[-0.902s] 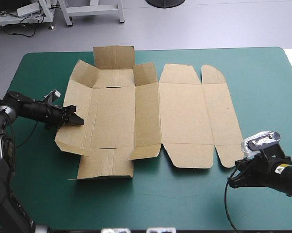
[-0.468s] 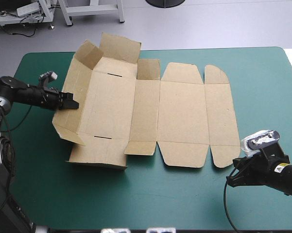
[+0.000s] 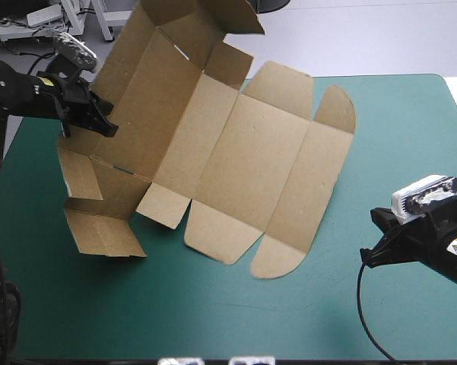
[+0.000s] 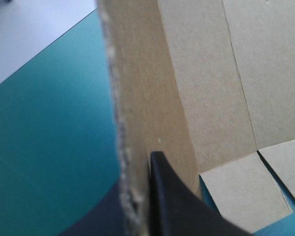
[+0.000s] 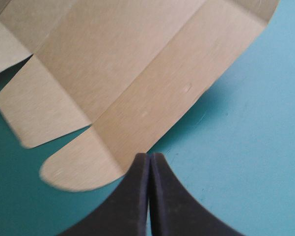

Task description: Fold the box

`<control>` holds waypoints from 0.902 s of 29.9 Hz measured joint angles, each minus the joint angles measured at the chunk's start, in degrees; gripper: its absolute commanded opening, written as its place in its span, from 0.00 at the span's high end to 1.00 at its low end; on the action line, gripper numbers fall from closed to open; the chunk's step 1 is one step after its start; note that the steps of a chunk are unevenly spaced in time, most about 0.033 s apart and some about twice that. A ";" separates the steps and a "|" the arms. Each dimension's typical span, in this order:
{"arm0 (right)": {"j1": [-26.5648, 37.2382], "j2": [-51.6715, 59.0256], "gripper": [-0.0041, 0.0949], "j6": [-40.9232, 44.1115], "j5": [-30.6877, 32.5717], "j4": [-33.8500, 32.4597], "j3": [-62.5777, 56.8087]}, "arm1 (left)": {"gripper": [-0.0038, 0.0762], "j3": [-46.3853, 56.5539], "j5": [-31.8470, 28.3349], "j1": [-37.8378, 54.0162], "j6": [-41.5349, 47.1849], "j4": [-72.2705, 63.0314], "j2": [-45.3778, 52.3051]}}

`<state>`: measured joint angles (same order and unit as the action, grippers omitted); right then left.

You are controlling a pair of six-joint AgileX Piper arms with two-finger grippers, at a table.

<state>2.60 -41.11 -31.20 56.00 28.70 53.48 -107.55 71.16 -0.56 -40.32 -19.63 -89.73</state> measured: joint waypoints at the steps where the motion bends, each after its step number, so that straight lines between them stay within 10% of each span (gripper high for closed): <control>1: 0.00 0.00 0.98 0.00 -0.19 0.00 0.74 | 0.93 0.00 0.28 -2.05 -0.73 1.98 0.51; 15: 0.00 0.00 0.98 0.06 -2.36 -0.42 4.63 | 0.93 13.44 0.04 -35.52 -11.86 24.68 9.82; 27: 0.00 -3.62 0.98 0.06 -3.73 0.73 15.64 | 0.93 31.47 -18.13 -43.25 -4.59 41.37 18.18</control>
<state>2.60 -44.74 -31.15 52.27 29.43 69.11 -76.08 53.03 -43.81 -44.91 21.73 -71.56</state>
